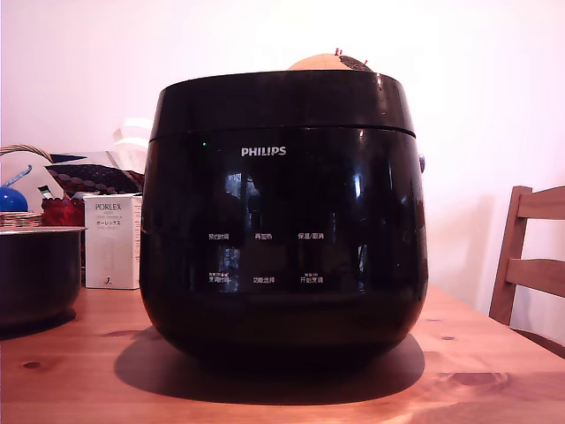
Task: Open the rice cooker by pressing the large metal button on the top of its lid with medium force
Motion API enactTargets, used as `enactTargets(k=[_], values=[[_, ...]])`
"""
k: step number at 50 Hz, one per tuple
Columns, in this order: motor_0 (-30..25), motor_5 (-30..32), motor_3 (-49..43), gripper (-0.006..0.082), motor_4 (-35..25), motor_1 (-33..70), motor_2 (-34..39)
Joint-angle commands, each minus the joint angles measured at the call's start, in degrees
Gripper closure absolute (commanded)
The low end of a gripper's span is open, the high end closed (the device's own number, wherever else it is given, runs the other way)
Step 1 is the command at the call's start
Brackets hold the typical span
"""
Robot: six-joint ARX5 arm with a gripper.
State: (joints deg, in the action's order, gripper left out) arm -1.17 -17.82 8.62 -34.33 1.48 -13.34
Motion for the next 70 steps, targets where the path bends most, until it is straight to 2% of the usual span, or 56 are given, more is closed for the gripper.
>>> enactTargets(k=[1,10,21,33,43,50,70], values=[[-0.83,-0.2,-0.09,0.0786,-1.95,3.54,-0.59],[-3.17,0.33,0.42,0.0786,-6.29,10.95,-4.04],[-7.3,2.1,0.46,0.0786,-6.84,19.15,-8.52],[-13.6,7.52,0.48,0.0786,-6.6,28.24,-12.66],[-20.41,12.48,0.98,0.0786,-3.45,36.94,-16.15],[-25.35,16.5,5.84,0.0786,-0.76,41.9,-16.65],[-34.51,18.38,17.44,0.0786,5.42,55.32,-16.81]])
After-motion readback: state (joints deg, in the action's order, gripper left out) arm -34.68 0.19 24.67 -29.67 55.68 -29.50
